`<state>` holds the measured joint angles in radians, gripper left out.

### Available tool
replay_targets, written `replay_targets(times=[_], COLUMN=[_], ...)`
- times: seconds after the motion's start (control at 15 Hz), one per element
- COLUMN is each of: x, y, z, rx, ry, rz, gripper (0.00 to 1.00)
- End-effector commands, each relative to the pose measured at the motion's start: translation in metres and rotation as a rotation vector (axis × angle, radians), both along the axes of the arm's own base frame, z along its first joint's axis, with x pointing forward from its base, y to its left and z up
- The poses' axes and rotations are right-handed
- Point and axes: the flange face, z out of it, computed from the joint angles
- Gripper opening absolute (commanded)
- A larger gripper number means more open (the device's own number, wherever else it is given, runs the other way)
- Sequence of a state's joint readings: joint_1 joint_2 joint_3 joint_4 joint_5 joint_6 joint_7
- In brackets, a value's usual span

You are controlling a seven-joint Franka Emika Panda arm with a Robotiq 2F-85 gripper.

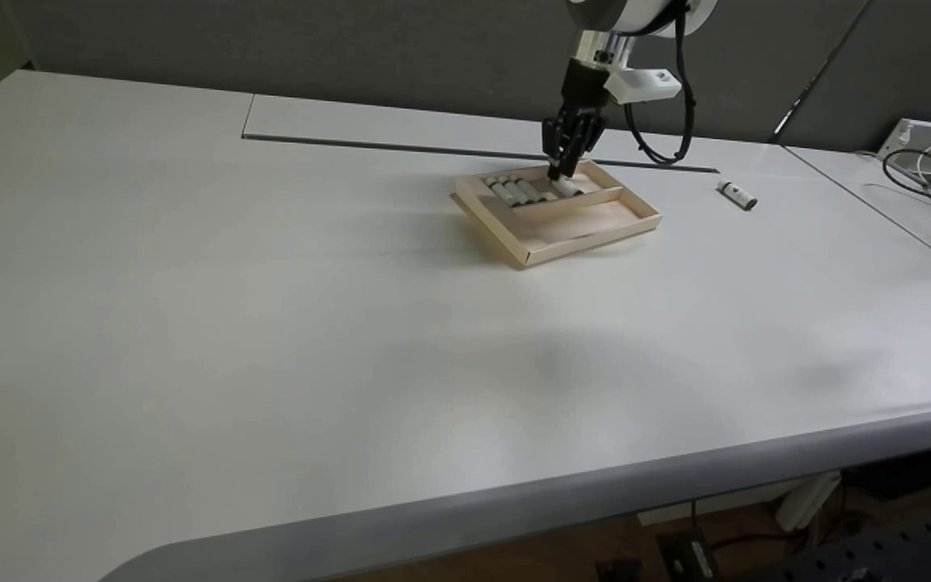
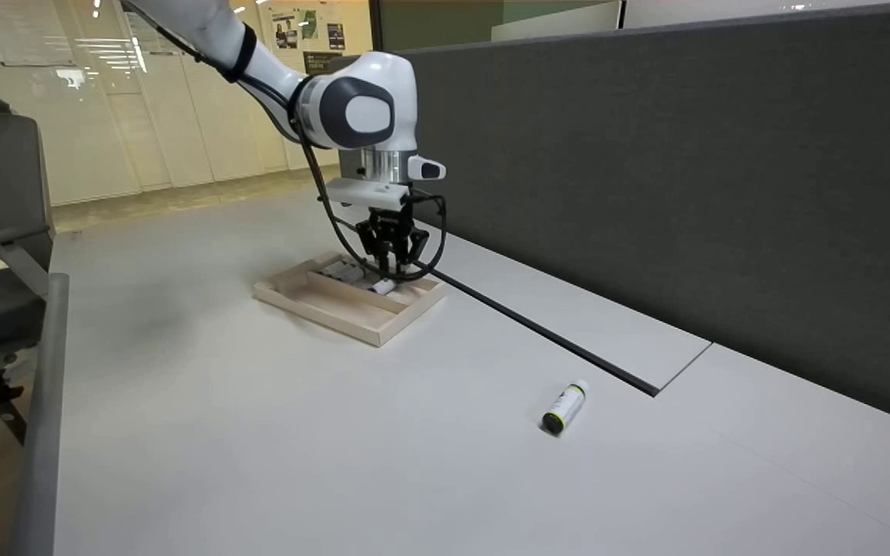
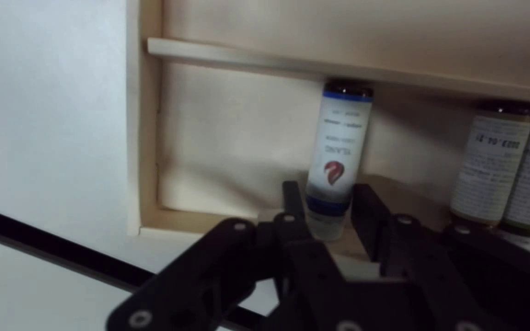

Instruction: Remove one bottle from the tray and put it on the table

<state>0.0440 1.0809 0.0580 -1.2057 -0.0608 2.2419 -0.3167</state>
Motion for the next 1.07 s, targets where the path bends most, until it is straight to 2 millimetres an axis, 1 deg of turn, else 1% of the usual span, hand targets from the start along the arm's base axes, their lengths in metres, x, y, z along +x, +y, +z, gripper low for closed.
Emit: replay_targets(times=[0.0, 0.07, 0.2, 0.27, 0.33, 0.4, 0.53, 0.8, 0.93, 1.0], x=[0.009, 0.01, 0.013, 0.014, 0.014, 0.014, 0.013, 0.009, 0.006, 0.005], y=[-0.015, -0.02, -0.031, -0.035, -0.038, -0.041, -0.041, -0.035, -0.03, -0.029], z=[0.03, 0.038, 0.054, 0.059, 0.061, 0.063, 0.058, 0.038, 0.028, 0.023], rx=[-0.006, 0.001, 0.011, 0.01, 0.011, 0.015, 0.019, 0.026, 0.027, 0.028], ry=[-0.018, -0.024, -0.038, -0.04, -0.04, -0.037, -0.026, 0.006, 0.023, 0.031], rz=[-0.037, -0.045, -0.061, -0.066, -0.066, -0.067, -0.067, -0.057, -0.05, -0.048], gripper=[0.05, 0.01, 0.0, 0.28, 0.26, 0.28, 0.41, 0.69, 0.81, 0.89])
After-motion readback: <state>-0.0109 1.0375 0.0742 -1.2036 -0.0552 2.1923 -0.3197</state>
